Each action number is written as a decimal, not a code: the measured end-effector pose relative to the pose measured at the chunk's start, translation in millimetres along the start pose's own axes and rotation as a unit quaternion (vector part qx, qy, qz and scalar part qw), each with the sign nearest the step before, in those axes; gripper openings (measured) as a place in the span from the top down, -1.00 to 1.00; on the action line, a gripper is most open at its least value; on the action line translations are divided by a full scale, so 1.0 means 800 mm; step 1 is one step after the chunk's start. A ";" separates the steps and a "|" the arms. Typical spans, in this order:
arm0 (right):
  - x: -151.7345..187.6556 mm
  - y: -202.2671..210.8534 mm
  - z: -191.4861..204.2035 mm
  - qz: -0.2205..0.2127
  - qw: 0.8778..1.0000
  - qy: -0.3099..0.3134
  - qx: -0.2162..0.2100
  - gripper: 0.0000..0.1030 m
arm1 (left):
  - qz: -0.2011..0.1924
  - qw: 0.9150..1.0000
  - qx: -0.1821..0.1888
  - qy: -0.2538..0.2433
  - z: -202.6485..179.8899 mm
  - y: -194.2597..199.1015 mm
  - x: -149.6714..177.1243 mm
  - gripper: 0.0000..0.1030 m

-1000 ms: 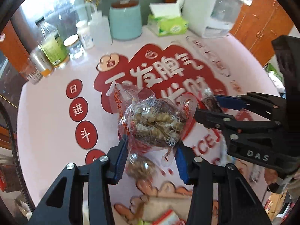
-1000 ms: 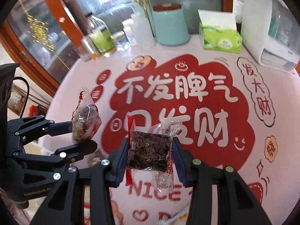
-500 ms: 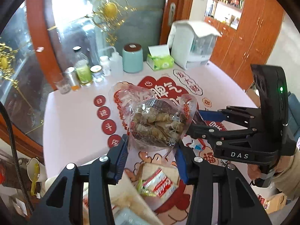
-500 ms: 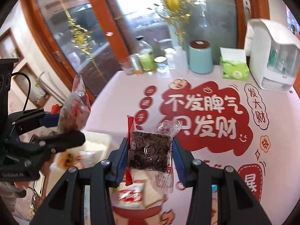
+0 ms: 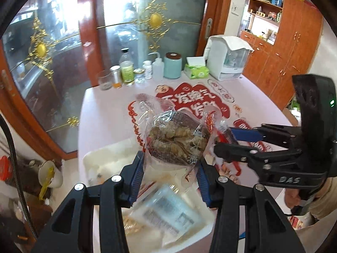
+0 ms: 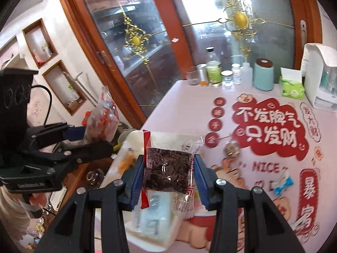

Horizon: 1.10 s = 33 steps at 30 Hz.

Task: Organize snacks
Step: 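Carry the nut bag and dark wafer bag over the white tray, then lower both bags into the tray and open both tools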

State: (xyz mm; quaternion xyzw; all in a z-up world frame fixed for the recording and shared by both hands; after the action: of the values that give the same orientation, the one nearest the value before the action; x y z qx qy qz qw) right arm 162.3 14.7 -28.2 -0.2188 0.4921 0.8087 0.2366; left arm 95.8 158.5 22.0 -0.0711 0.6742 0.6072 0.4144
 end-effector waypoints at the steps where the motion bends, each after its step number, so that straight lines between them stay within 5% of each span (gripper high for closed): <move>1: 0.007 0.000 0.007 0.001 1.000 0.000 -0.003 0.13 | 0.000 1.000 -0.006 0.001 0.003 0.006 0.012 0.13; 7: 0.049 -0.003 0.037 0.002 1.000 -0.028 -0.010 0.13 | 0.001 0.999 -0.034 0.025 0.018 0.020 0.073 0.12; 19: 0.069 -0.011 0.055 -0.001 0.998 -0.061 0.017 0.12 | 0.034 0.997 -0.023 0.061 0.040 -0.009 0.141 0.12; 33: 0.050 -0.053 0.069 0.013 0.997 -0.068 0.027 0.11 | 0.009 0.998 -0.044 0.040 0.076 -0.032 0.083 0.11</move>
State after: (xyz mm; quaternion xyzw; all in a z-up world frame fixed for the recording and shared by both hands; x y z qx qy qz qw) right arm 148.9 87.8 -58.1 -0.1504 0.4995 0.8109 0.2651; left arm 97.1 232.4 -35.1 -0.1070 0.6635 0.6367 0.3781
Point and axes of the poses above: each gripper's, at about its wrist camera, not at the fingertips, and y roughly against the way its jaws point, z to its left, x to its underside, the point moved 1 cm from there along -y, roughly the way its jaws point, and after that the axes turned 15 degrees about -y, right-handed, at the moved point
